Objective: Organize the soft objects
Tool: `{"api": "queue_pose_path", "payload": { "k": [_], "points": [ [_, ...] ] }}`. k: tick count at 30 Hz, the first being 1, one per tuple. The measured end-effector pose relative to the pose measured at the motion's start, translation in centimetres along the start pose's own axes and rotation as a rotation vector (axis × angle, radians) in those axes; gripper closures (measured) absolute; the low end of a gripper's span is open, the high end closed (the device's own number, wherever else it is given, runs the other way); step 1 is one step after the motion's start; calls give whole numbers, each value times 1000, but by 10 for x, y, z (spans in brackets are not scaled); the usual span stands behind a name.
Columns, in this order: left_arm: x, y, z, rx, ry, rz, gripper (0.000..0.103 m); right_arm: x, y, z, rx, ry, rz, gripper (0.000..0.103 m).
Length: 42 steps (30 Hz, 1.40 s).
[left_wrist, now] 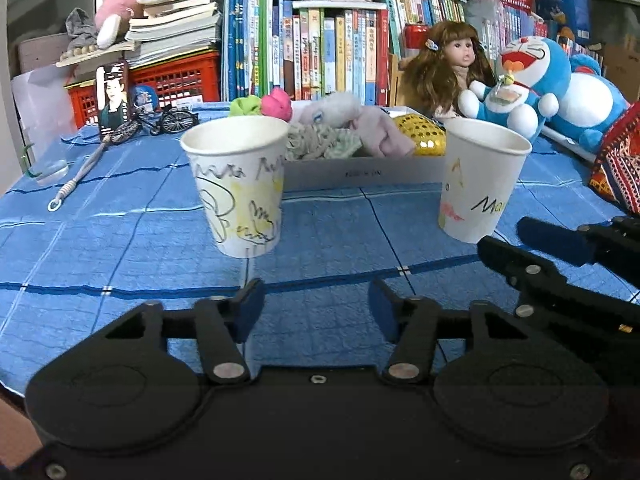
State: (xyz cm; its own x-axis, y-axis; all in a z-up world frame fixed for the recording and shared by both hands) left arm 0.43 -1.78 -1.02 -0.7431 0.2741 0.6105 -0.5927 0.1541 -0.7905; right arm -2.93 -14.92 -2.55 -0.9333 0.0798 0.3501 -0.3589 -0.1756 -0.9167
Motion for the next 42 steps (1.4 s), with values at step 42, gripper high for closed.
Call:
{"api": "queue_pose_path", "payload": {
  "k": [42],
  "points": [
    [-25,-6,5,41,-11,-70,81,-35,8,-1,-77,-83,-216,84]
  ]
}}
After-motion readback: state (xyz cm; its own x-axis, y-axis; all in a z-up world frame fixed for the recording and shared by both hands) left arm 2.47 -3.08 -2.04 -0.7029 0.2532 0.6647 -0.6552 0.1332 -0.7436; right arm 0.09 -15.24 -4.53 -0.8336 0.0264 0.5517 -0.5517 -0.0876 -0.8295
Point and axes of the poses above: each gripper's, at about its wrist camera, not at the fingertips, and x roughly against the way its jaws point, z to its right, y to its underside, the point moved 3 cm from there along -x, roughly the way its jaws point, and after that the axes turned 7 degrees about y, right-handed, at the moved point
